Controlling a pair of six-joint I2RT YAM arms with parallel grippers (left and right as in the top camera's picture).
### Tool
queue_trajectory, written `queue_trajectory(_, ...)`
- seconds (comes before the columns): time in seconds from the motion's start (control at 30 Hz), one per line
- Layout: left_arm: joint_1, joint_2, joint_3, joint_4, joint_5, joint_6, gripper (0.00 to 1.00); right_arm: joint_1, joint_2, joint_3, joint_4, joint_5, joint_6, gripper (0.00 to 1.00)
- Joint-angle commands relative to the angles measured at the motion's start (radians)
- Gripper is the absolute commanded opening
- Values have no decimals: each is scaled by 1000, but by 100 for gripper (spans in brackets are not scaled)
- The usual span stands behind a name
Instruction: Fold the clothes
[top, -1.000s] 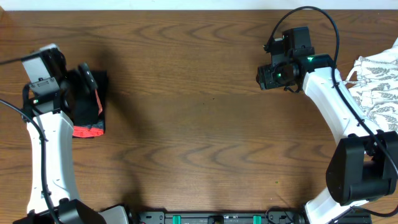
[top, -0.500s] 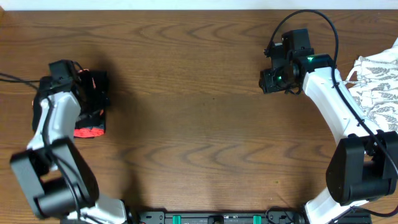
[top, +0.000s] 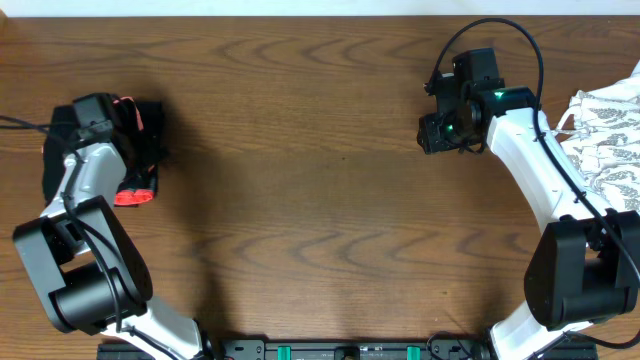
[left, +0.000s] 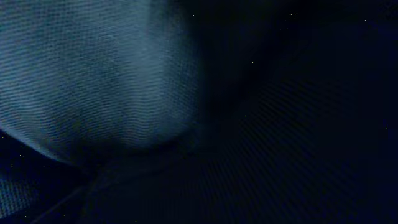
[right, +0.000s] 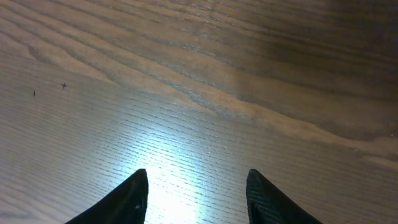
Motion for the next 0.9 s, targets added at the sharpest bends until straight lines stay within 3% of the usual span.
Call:
queue_trajectory(0.0,54,53,11,1,39,17,98,-2,-1,2,-3,6,7,51)
queue_trajectory(0.27,43,-16,45,-19,188,101,98,-3,-1,2,6,6,7,58)
queue_trajectory(0.5,-17,-270,45,-121,188,122,98,-5,-51,2,57,11,21,62)
queue_trajectory(0.63,-35,-417,45,-185,188,122,98,-21,-117,2,120,88,112,72)
queue_trajectory(0.7,-34,-477,45,-207,189,118,98,-36,-144,2,153,102,138,99)
queue_trajectory(0.87,-35,-560,45,-229,200,117,98,-62,-173,2,234,100,137,99)
